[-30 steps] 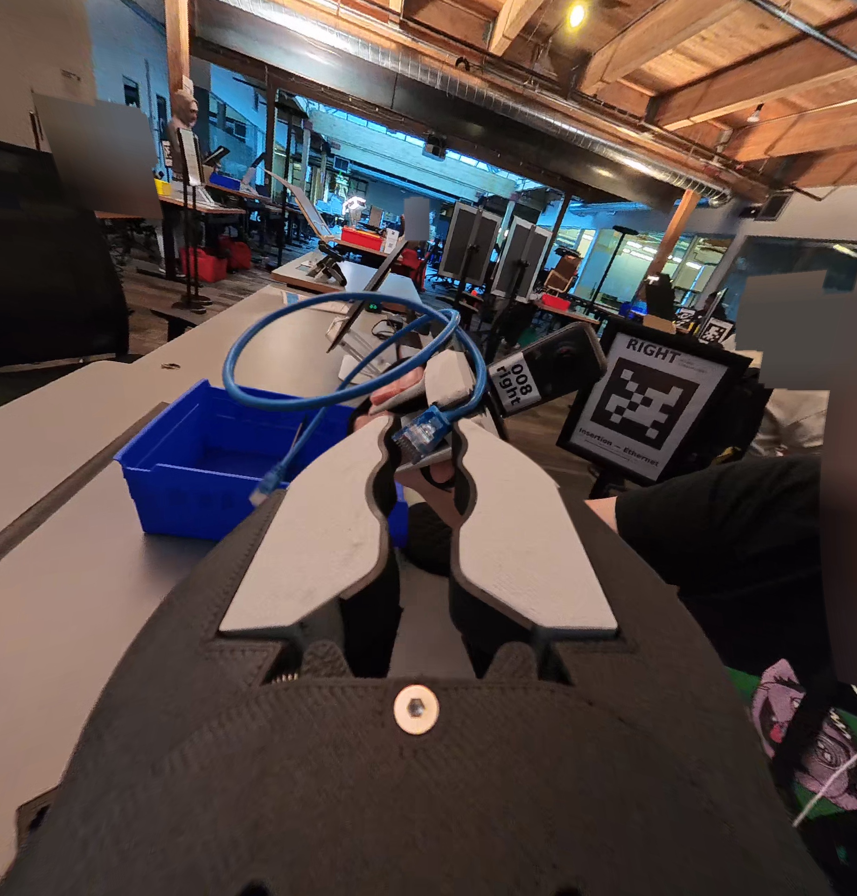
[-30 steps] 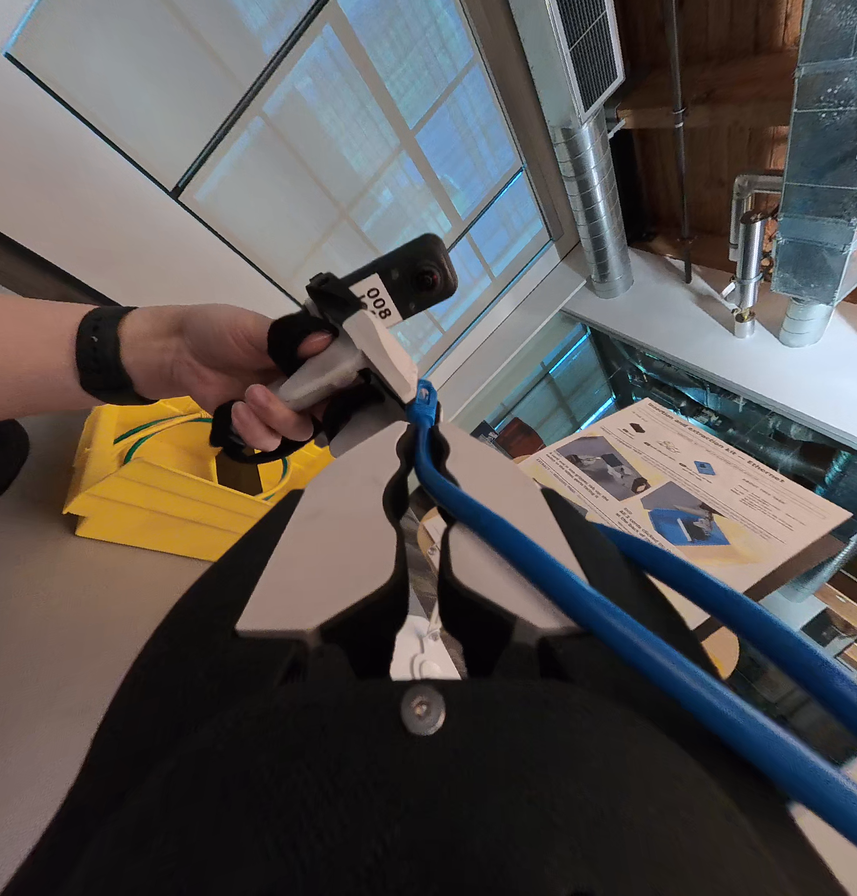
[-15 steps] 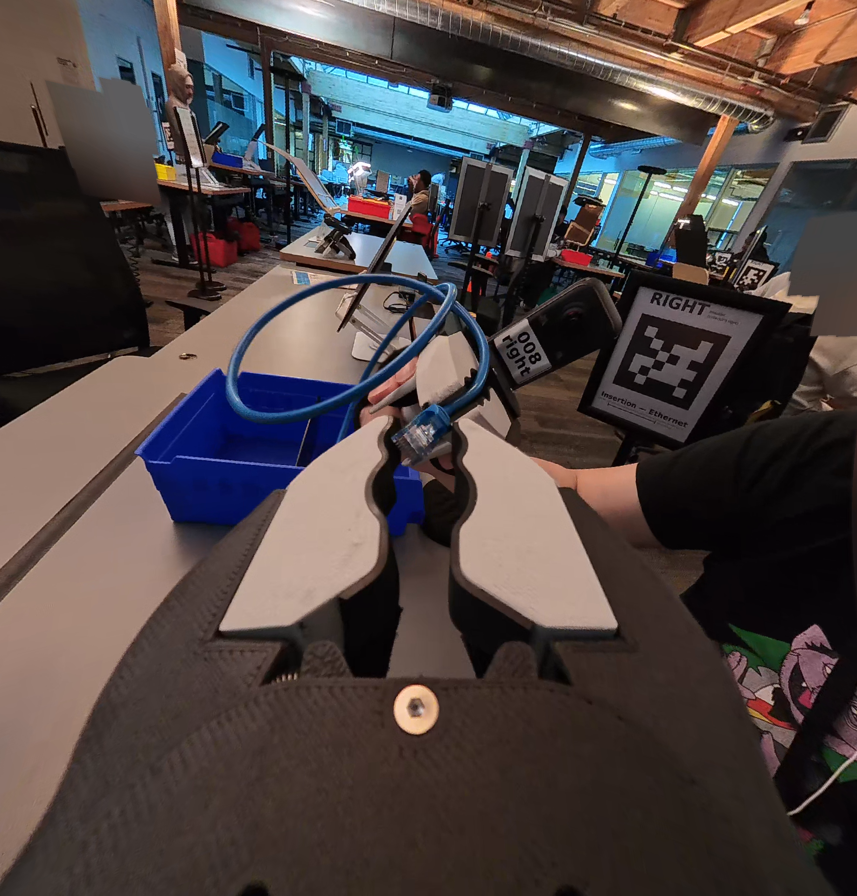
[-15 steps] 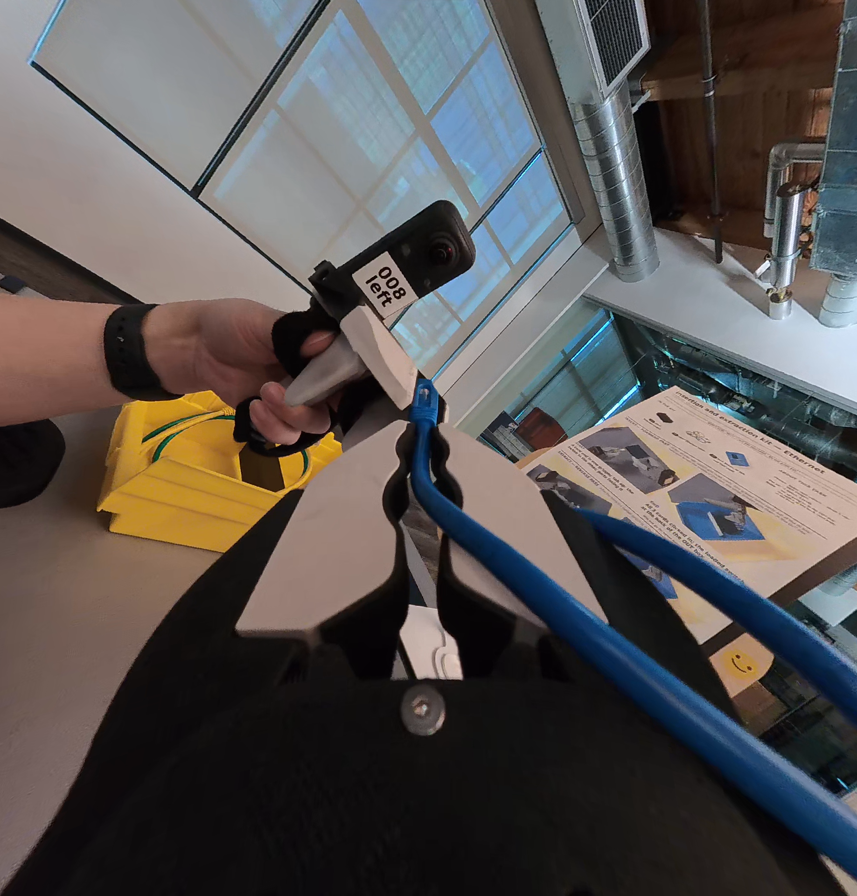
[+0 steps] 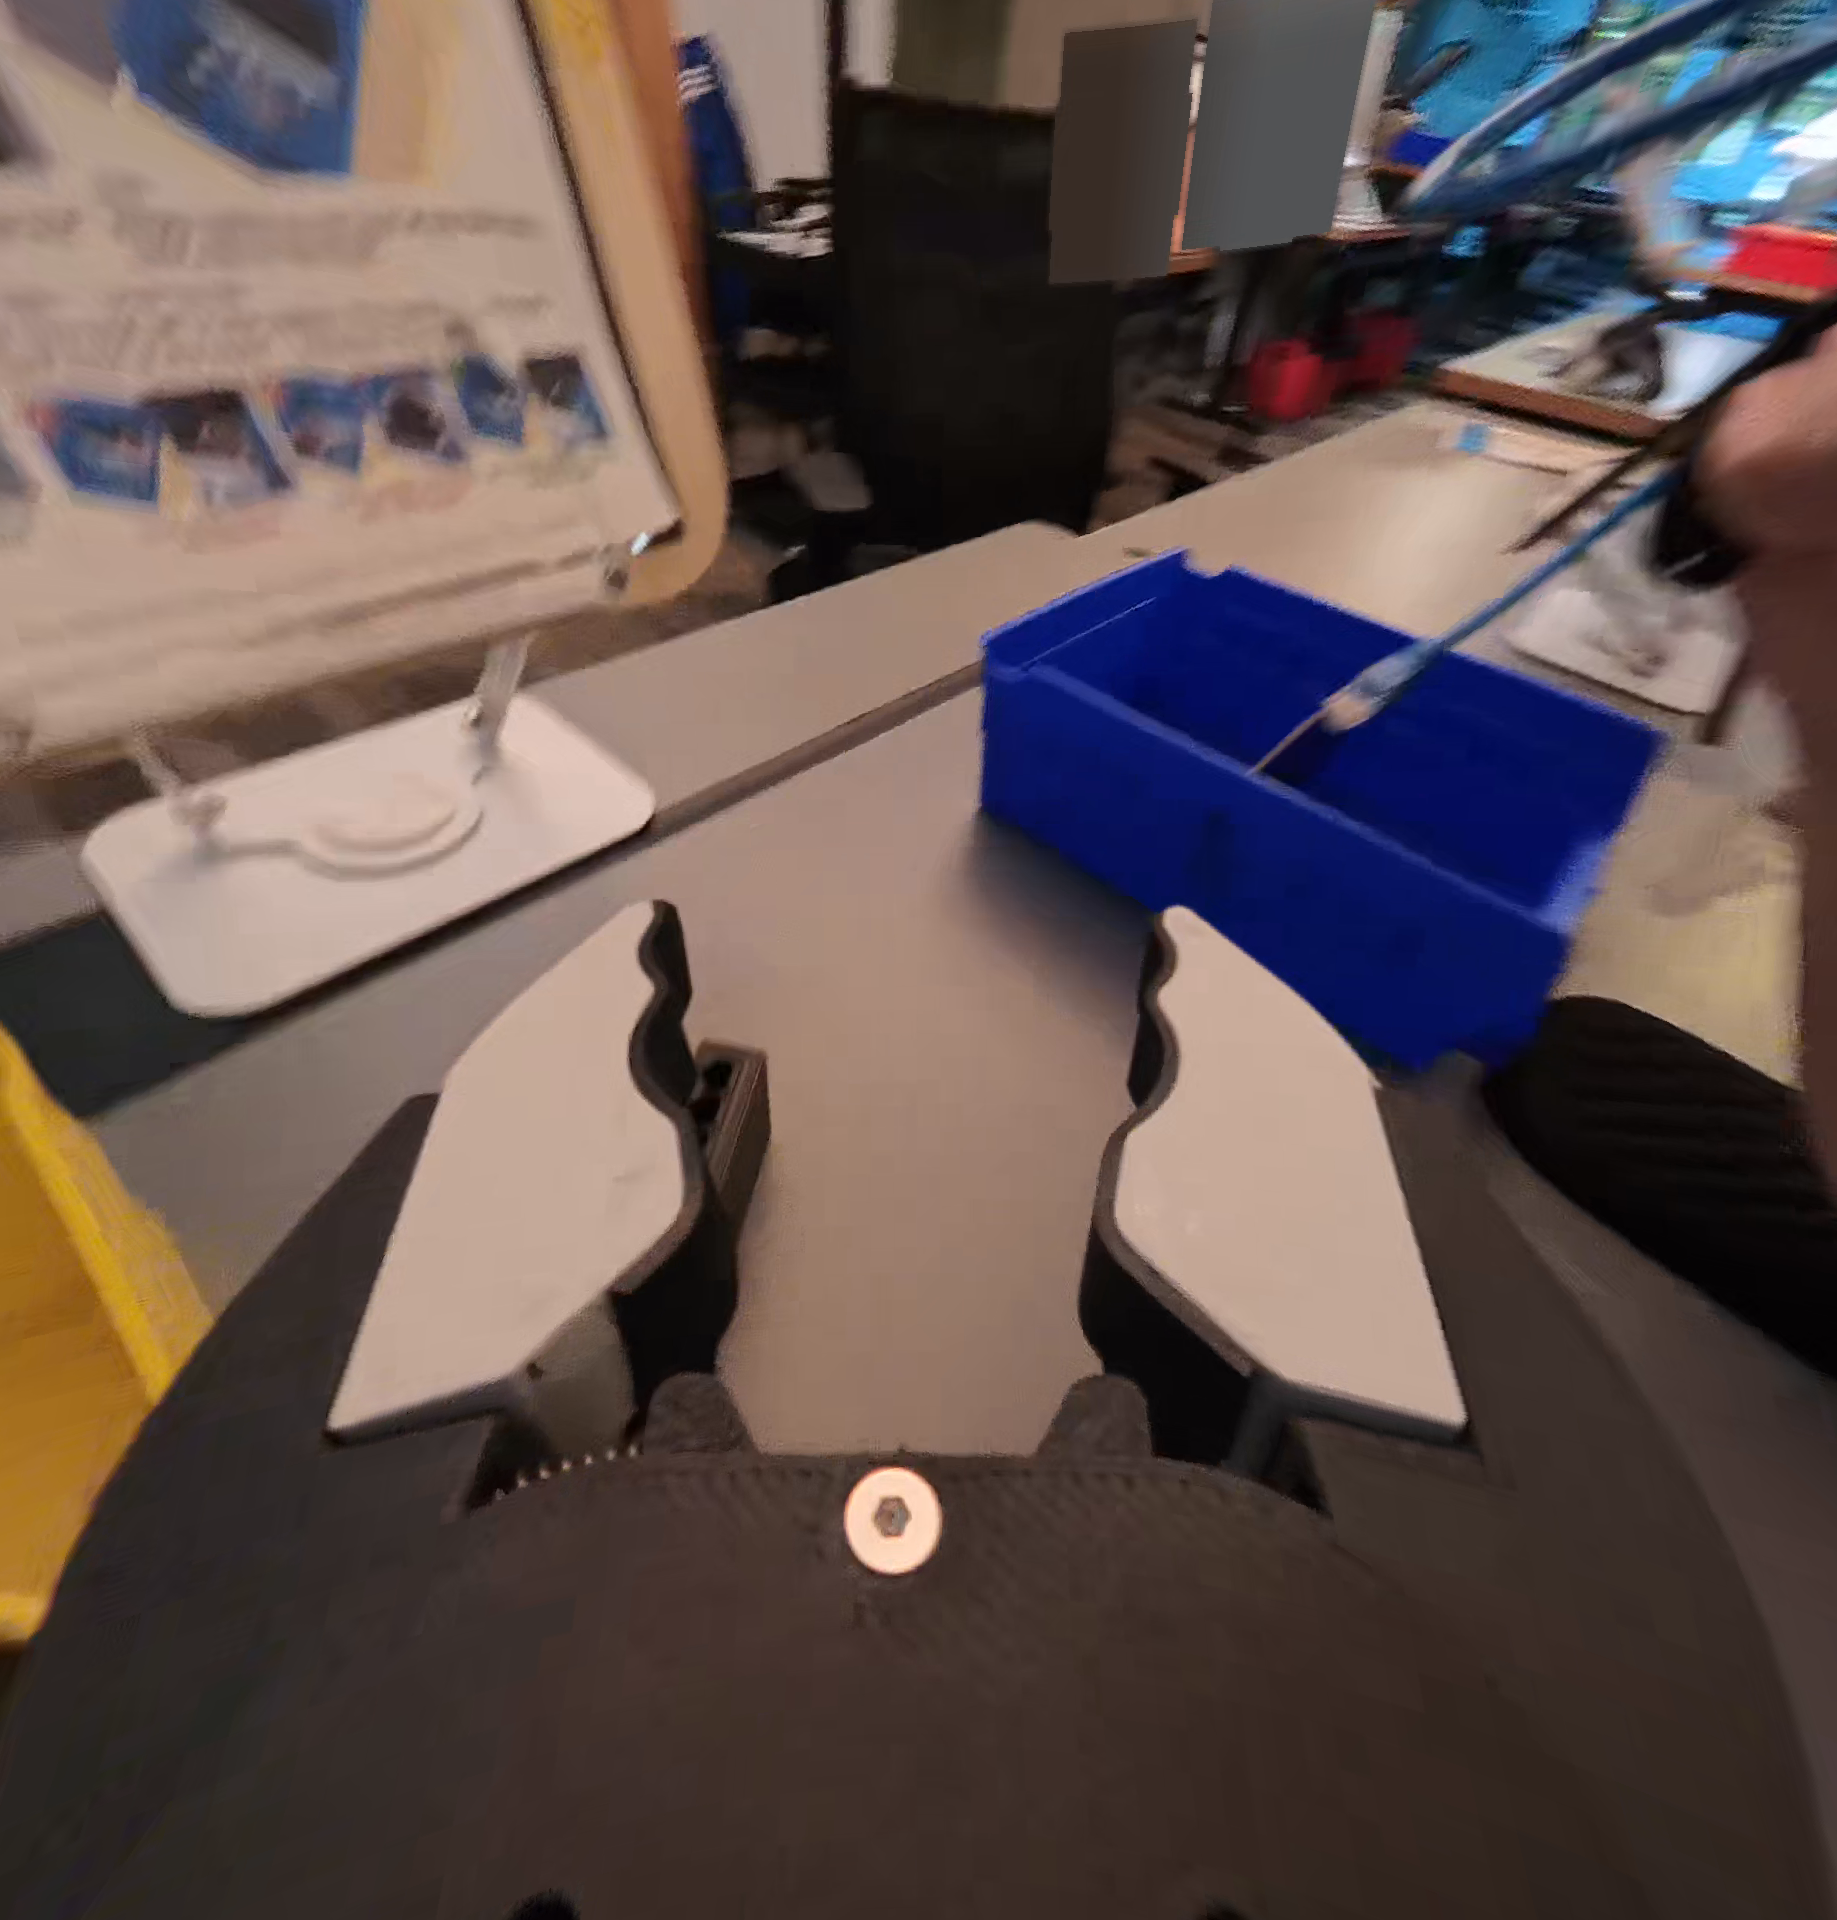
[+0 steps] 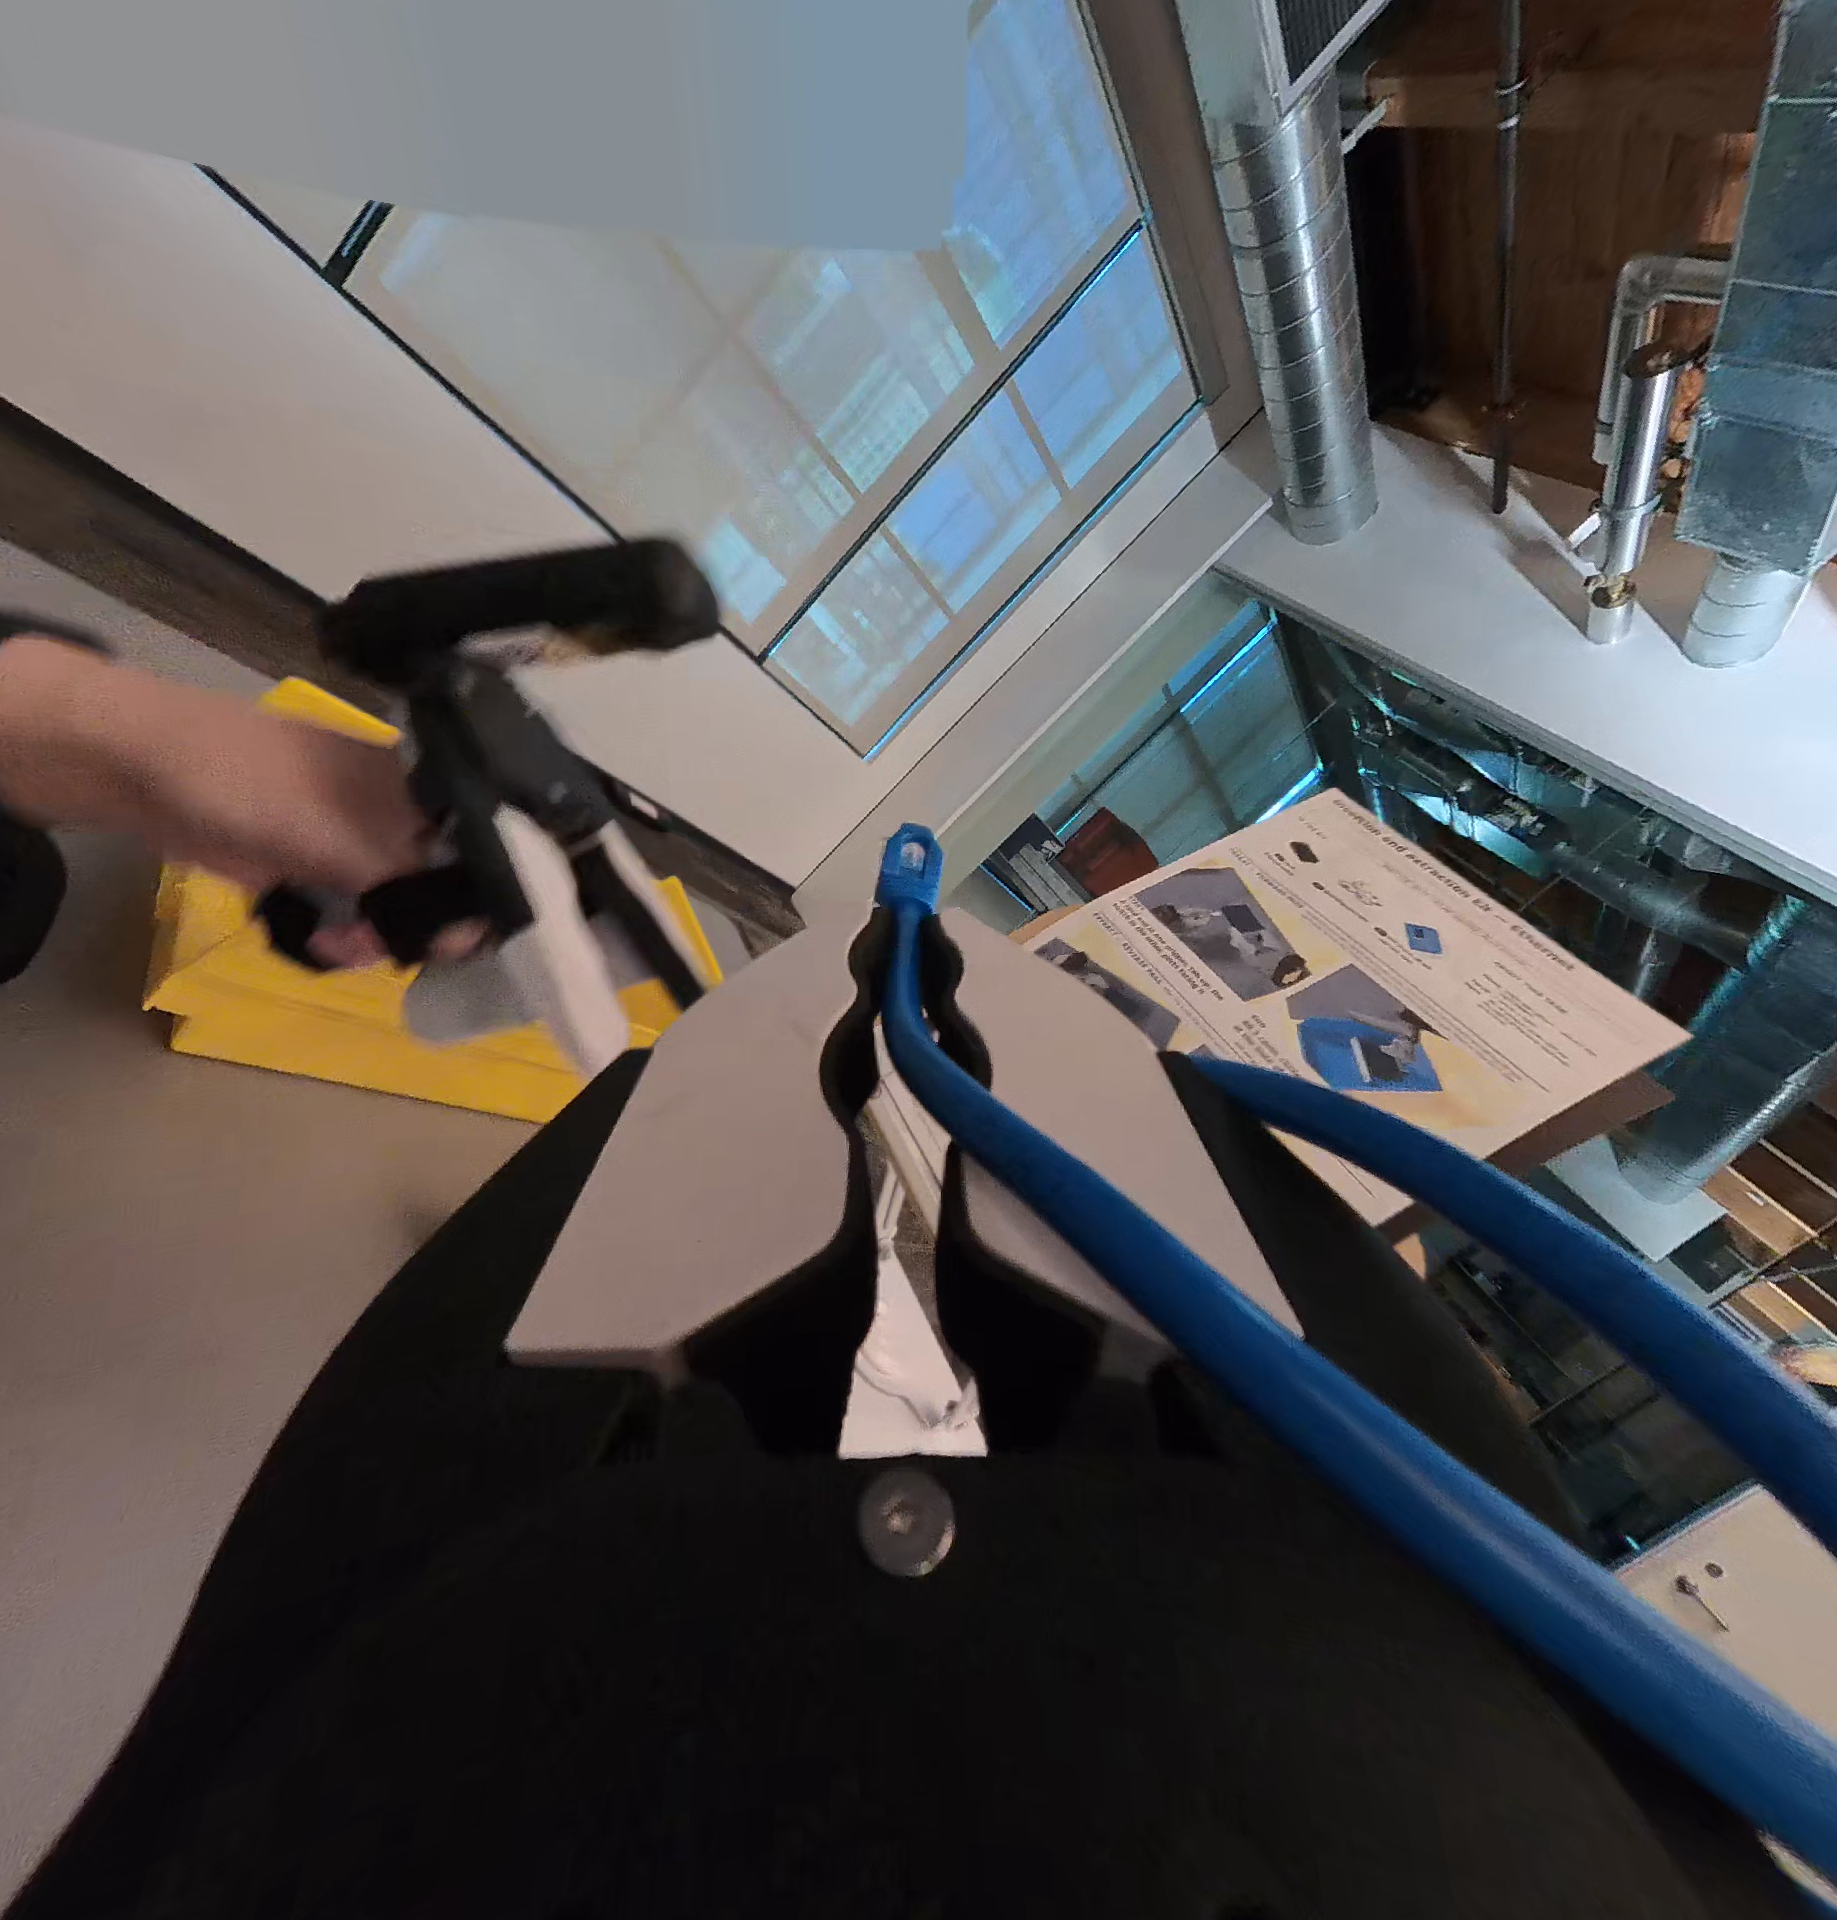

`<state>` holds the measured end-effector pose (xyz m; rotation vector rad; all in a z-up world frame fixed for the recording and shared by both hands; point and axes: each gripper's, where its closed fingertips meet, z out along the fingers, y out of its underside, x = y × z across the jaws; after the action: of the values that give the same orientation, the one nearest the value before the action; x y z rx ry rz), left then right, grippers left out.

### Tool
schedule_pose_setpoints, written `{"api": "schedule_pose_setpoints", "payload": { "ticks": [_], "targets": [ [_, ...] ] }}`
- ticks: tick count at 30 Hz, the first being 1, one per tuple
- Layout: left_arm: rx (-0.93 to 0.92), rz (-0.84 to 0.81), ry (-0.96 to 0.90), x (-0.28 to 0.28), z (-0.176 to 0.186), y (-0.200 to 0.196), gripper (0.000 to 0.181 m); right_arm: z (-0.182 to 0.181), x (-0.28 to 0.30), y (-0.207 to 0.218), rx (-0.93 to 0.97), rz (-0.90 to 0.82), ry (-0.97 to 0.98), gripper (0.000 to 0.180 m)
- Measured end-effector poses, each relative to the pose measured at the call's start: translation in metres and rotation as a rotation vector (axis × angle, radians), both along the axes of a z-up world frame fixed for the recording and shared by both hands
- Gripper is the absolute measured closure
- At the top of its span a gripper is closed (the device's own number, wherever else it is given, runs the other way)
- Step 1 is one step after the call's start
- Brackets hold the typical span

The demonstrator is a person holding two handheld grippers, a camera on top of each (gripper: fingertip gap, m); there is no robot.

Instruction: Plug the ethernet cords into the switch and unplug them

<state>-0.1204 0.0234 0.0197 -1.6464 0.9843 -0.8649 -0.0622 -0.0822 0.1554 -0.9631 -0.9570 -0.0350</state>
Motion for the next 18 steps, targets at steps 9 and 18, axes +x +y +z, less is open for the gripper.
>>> {"api": "schedule_pose_setpoints", "payload": {
  "ticks": [9,18],
  "targets": [
    [0.070,0.386,0.423,-0.020,-0.124,0.048,0.087,0.018,0.014,-0.022,0.036,0.036,0.038,0.174],
    [-0.218,0.297,0.383,-0.001,-0.168,0.057,0.098,0.028,0.022,-0.034,0.053,0.062,0.061,0.173]
  ]
}}
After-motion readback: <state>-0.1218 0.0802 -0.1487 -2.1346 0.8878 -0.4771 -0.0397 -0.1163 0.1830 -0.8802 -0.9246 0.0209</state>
